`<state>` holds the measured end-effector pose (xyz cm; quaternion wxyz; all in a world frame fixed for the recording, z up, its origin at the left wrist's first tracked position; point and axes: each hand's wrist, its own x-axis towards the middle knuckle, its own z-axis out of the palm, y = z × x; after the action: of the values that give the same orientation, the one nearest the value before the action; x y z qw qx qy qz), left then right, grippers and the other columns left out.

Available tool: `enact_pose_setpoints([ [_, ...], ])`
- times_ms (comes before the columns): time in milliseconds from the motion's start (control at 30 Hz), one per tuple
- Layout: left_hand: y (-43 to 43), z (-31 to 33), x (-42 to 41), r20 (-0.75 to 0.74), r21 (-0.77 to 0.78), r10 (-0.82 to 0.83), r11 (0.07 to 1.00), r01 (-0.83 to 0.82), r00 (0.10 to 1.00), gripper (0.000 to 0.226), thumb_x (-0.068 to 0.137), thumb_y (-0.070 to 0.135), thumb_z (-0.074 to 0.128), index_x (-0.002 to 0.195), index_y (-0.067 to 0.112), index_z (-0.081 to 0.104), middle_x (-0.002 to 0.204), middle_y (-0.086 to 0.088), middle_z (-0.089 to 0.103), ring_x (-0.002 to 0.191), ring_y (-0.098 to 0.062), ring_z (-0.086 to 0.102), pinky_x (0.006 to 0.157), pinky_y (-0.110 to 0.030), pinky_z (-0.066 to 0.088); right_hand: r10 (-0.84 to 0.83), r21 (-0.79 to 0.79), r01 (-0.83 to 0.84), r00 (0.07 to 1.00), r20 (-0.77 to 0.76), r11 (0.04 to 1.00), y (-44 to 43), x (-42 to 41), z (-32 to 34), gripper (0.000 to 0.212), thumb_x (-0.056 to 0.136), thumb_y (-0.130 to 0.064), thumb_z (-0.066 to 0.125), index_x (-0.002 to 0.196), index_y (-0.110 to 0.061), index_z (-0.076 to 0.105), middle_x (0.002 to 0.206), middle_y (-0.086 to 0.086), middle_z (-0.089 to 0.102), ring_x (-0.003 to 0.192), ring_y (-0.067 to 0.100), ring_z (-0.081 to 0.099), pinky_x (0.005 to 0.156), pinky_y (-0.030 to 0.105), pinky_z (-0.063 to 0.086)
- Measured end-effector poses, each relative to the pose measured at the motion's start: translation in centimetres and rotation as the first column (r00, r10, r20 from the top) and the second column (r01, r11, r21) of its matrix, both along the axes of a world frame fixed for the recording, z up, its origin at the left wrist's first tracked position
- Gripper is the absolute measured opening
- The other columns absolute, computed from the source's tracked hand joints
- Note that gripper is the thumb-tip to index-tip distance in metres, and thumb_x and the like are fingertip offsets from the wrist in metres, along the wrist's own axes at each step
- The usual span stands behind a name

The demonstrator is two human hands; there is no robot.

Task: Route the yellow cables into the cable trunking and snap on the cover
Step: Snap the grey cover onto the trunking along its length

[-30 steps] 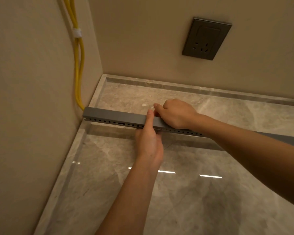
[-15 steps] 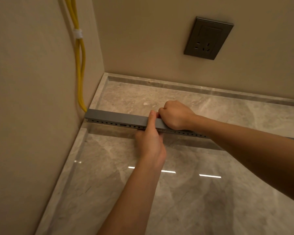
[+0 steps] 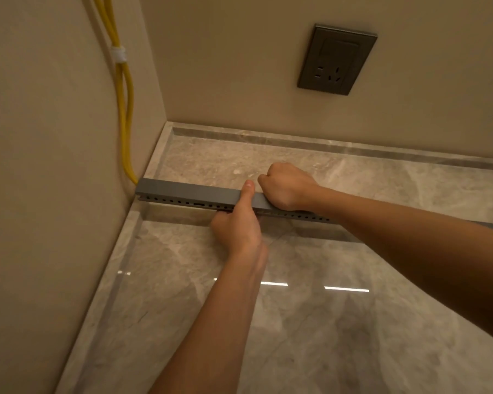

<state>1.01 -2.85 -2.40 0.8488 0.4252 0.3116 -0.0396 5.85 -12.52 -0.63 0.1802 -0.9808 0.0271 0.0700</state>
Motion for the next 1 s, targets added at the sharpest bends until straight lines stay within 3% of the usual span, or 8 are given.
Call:
enact_pose_setpoints([
  [200, 0.0, 0.1, 0.4, -0.031, 0.000, -0.005, 1.000, 0.005, 0.999, 0.020, 0.070, 0.019, 0.080, 0.078, 0.016, 0.061, 0.076, 0.003, 0.068, 0.058, -0.001, 0.067, 0.054, -0.025, 0.052, 0.117, 0.104, -0.110, 0.991, -0.058, 0.988, -0.9, -0.5, 0.4, 0.059, 0.096, -0.047, 0.032, 0.050, -0.012, 0.046, 0.056, 0.004, 0.050, 0.055, 0.018, 0.046, 0.051, 0.031, 0.031],
  [300, 0.0, 0.2, 0.5, -0.057, 0.026, -0.008, 1.000, 0.010, 0.998, 0.026, 0.071, 0.021, 0.079, 0.078, 0.021, 0.054, 0.081, 0.006, 0.065, 0.065, -0.002, 0.063, 0.052, -0.022, 0.048, 0.103, 0.188, -0.066, 0.977, -0.189, 0.980, -3.0, -1.3, 1.0, 0.062, 0.094, -0.056, 0.027, 0.068, -0.012, 0.062, 0.075, 0.003, 0.059, 0.070, 0.017, 0.054, 0.065, 0.030, 0.038],
  [467, -0.1, 0.6, 0.9, -0.072, 0.026, -0.014, 1.000, 0.016, 0.997, 0.033, 0.071, 0.023, 0.079, 0.075, 0.023, 0.046, 0.084, 0.006, 0.058, 0.072, -0.004, 0.054, 0.052, -0.021, 0.046, 0.016, 0.072, 0.010, 0.938, -0.345, 0.997, -9.7, -3.9, 1.4, 0.066, 0.081, -0.074, 0.025, 0.070, -0.023, 0.065, 0.079, -0.007, 0.059, 0.076, 0.010, 0.057, 0.073, 0.029, 0.039],
  [600, -0.2, 0.9, 1.1, -0.077, 0.021, -0.011, 1.000, 0.012, 0.997, 0.034, 0.072, 0.021, 0.078, 0.074, 0.021, 0.044, 0.084, 0.003, 0.055, 0.075, -0.006, 0.053, 0.054, -0.022, 0.047, -0.032, 0.047, 0.051, 0.942, -0.335, 0.998, -13.2, -5.4, 2.2, 0.077, 0.058, -0.090, 0.028, 0.060, -0.026, 0.071, 0.069, -0.007, 0.067, 0.066, 0.009, 0.063, 0.063, 0.025, 0.041],
  [733, -0.6, 1.3, 1.1, -0.059, 0.003, -0.007, 1.000, 0.007, 0.998, 0.035, 0.074, 0.018, 0.077, 0.077, 0.021, 0.043, 0.087, 0.002, 0.056, 0.078, -0.007, 0.055, 0.061, -0.027, 0.051, -0.003, 0.032, 0.015, 0.946, -0.325, 0.999, -13.2, -5.4, 2.1, 0.094, 0.053, -0.094, 0.026, 0.074, -0.017, 0.074, 0.074, 0.000, 0.069, 0.067, 0.013, 0.064, 0.061, 0.025, 0.044],
  [800, -0.5, 1.3, 1.1, -0.049, -0.010, -0.005, 1.000, 0.004, 0.999, 0.035, 0.074, 0.018, 0.077, 0.079, 0.021, 0.043, 0.091, 0.002, 0.057, 0.081, -0.008, 0.056, 0.058, -0.025, 0.051, -0.031, 0.019, 0.039, 0.955, -0.296, 0.999, -12.6, -4.9, 1.6, 0.098, 0.063, -0.090, 0.022, 0.078, -0.006, 0.070, 0.079, 0.008, 0.066, 0.071, 0.021, 0.062, 0.060, 0.026, 0.043],
  [900, -0.6, 1.3, 1.1, -0.048, -0.011, 0.008, 1.000, -0.008, 0.999, 0.032, 0.074, 0.019, 0.077, 0.081, 0.021, 0.046, 0.092, 0.002, 0.058, 0.083, -0.008, 0.055, 0.056, -0.023, 0.049, -0.019, -0.034, 0.012, 0.977, -0.211, 0.999, -11.9, -5.0, 0.8, 0.062, 0.093, -0.057, 0.025, 0.063, -0.010, 0.050, 0.072, 0.010, 0.054, 0.063, 0.023, 0.049, 0.054, 0.030, 0.032],
  [1000, -1.0, 1.4, 0.9, -0.052, -0.028, 0.022, 0.999, -0.023, 0.998, 0.029, 0.075, 0.021, 0.076, 0.079, 0.020, 0.048, 0.091, 0.002, 0.058, 0.084, -0.009, 0.056, 0.060, -0.024, 0.050, -0.016, -0.064, 0.008, 0.991, -0.129, 0.998, -11.7, -5.2, 0.7, 0.042, 0.097, -0.031, 0.025, 0.062, -0.013, 0.039, 0.069, 0.007, 0.045, 0.060, 0.021, 0.041, 0.050, 0.031, 0.026],
])
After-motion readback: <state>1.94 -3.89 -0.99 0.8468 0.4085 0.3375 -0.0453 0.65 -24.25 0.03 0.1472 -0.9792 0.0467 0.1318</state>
